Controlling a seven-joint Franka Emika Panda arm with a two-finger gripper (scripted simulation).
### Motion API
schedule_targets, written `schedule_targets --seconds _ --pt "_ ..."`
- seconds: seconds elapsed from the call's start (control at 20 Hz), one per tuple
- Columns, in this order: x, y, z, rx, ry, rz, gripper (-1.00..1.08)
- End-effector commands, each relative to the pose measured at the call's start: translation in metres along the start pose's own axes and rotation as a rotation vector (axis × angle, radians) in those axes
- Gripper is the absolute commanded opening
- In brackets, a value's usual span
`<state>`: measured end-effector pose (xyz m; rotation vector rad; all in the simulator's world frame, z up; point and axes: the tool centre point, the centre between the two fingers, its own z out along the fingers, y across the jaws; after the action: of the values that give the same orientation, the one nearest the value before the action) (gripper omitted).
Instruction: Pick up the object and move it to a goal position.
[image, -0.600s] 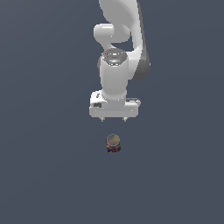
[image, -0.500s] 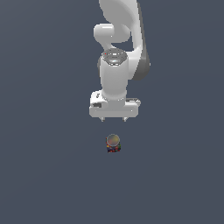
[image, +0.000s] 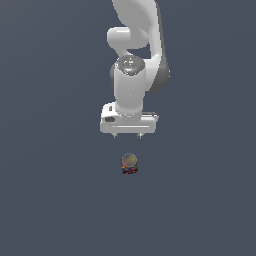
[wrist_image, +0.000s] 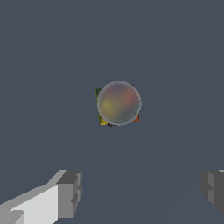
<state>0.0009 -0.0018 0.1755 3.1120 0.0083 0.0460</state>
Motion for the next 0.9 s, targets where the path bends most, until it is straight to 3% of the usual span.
schedule_targets --seconds 0.0,0.85 --pt "0.000 0.000 0.000 -0.001 0.000 -0.001 1.00" --pt "0.045 -0.006 0.048 0.019 -0.020 -0.087 1.00"
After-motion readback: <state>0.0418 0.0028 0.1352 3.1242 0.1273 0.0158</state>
